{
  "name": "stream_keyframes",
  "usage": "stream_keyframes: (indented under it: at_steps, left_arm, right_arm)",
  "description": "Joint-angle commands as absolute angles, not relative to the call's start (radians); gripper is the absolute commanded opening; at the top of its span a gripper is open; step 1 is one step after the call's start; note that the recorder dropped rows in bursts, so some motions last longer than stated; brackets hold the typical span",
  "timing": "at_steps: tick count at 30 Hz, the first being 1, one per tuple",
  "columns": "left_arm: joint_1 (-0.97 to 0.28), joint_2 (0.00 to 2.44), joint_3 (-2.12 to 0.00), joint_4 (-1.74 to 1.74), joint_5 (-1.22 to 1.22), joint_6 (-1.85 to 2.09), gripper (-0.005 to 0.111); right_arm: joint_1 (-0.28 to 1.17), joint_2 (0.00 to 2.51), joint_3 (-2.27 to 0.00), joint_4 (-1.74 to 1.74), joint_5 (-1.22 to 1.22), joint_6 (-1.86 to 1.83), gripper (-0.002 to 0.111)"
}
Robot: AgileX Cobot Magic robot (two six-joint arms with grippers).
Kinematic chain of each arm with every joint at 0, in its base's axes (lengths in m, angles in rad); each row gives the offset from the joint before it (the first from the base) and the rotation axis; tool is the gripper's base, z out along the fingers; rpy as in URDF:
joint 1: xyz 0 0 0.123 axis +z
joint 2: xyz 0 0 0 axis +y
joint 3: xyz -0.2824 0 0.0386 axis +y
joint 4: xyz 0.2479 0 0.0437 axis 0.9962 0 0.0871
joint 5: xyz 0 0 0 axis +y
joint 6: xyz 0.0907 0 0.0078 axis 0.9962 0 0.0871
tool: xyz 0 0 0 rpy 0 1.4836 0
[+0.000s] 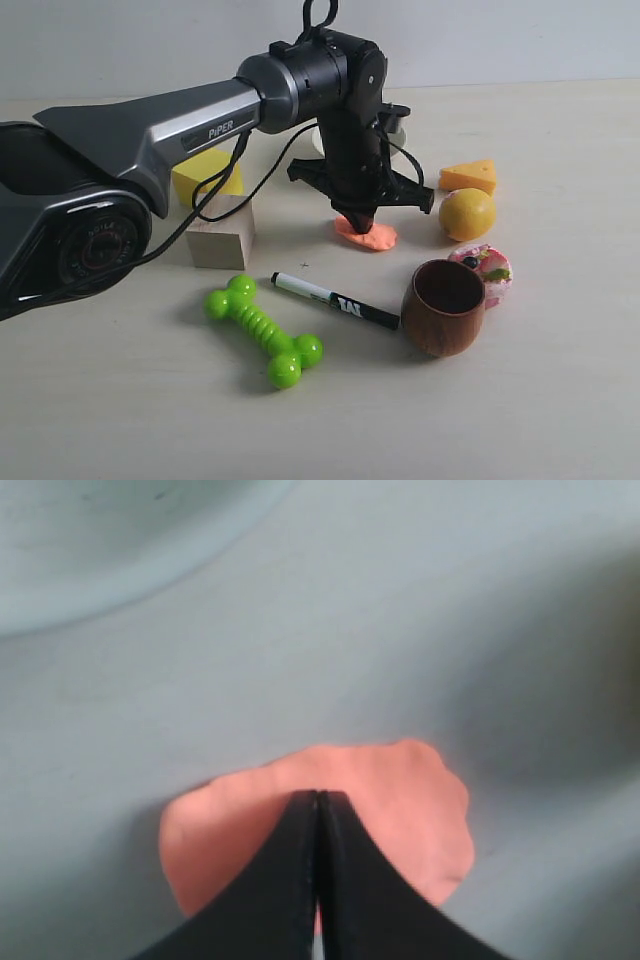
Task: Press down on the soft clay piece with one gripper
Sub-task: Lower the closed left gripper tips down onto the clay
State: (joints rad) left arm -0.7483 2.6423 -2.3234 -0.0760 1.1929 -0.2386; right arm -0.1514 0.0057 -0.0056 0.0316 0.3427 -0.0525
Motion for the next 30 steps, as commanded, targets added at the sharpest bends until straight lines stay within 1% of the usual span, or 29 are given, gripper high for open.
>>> stream_keyframes:
  at_steps: [1,15,30]
  left_arm:
    - [-0.761,2.698,-2.278,-0.092,1.221,-0.237,0.0]
    - [-0.759,2.63,-2.278,-0.056,1.221,-0.237,0.0]
    - [-0.759,2.616,-2.278,-0.055,1.221,-0.239,0.0]
  right_arm:
    - [-0.151,0.0,0.0,0.027,0.338,-0.052,0.0]
    - [-0.151,0.0,0.0,0.027,0.338,-0.052,0.0]
    - [-0.151,0.0,0.0,0.027,0.338,-0.052,0.0]
